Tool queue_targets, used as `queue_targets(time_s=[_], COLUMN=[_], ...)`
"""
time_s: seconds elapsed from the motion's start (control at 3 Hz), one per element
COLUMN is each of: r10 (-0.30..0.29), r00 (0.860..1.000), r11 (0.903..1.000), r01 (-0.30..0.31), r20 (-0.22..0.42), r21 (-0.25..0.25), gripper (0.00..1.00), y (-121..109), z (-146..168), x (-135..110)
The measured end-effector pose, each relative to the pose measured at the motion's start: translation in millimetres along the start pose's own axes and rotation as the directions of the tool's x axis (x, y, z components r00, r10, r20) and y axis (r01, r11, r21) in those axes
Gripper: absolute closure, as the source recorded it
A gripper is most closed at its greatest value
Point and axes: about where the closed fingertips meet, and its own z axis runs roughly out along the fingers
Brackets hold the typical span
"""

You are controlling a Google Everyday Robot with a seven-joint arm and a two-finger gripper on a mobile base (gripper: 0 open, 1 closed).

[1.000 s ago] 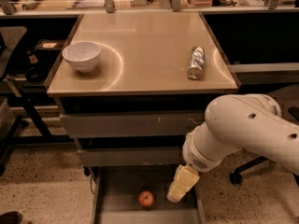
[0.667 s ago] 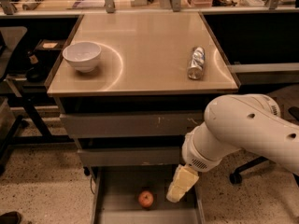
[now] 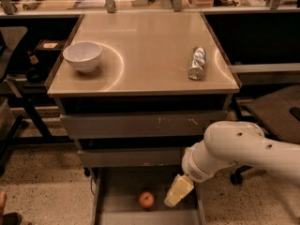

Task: Pick apple from bottom drawer and place on counter

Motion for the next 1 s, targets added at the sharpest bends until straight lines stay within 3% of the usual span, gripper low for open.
queue_targets(time_s=[0.33,0.67,1.0], r10=[0.04,0.04,0.045], r00=[0.999,0.999,0.999], r11=[0.9986,0.9986,0.9978], r01=[-0.039,-0.039,-0.045], r20=[0.024,0.024,0.012], r21=[-0.036,-0.036,-0.048], gripper=[0.0,0.0,0.0], y=[-11,-11,-10], z=[47,47,67], x=[17,17,24])
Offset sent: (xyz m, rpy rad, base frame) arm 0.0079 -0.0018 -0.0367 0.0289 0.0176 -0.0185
